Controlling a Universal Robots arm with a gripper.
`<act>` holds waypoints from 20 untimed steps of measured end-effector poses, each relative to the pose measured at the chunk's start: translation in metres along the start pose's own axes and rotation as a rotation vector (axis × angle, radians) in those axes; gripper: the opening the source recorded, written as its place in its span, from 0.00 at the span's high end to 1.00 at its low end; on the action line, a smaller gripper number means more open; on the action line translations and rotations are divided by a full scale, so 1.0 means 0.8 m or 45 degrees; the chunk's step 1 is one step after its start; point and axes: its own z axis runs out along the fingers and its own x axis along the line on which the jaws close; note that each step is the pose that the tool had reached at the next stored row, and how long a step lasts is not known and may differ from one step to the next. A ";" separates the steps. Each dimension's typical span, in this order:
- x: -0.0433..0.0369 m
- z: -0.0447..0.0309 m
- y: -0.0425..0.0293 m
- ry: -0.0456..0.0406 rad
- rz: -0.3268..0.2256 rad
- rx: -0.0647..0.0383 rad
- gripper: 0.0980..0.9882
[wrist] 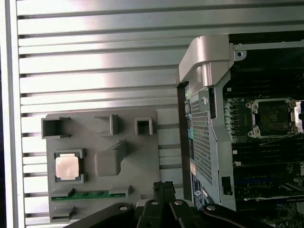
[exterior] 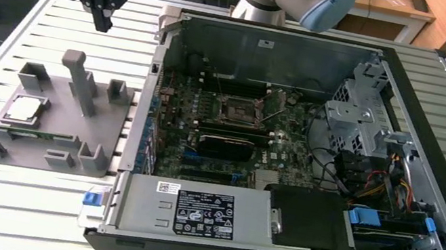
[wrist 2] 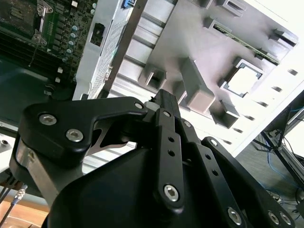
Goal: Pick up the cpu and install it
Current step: 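Reach for the cpu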
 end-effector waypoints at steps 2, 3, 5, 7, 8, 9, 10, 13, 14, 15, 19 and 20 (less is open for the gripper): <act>0.002 0.0002 -0.0002 0.001 0.000 0.000 0.99; 0.003 0.0003 -0.0002 0.001 0.000 0.000 0.99; 0.005 0.0004 -0.0004 0.002 0.000 0.000 0.99; 0.008 0.0006 -0.0006 0.002 0.000 0.000 0.99; 0.009 0.0007 -0.0007 0.003 0.000 0.000 0.99; 0.010 0.0008 -0.0008 0.003 0.000 0.000 0.99; 0.011 0.0009 -0.0009 0.003 0.000 0.000 0.99; 0.014 0.0011 -0.0012 0.004 0.000 0.000 0.99; 0.016 0.0013 -0.0012 0.004 0.000 0.000 0.99; 0.017 0.0013 -0.0013 0.004 0.000 0.000 0.99; 0.022 0.0017 -0.0018 0.005 0.000 0.000 0.99; 0.023 0.0018 -0.0018 0.005 0.000 0.000 0.99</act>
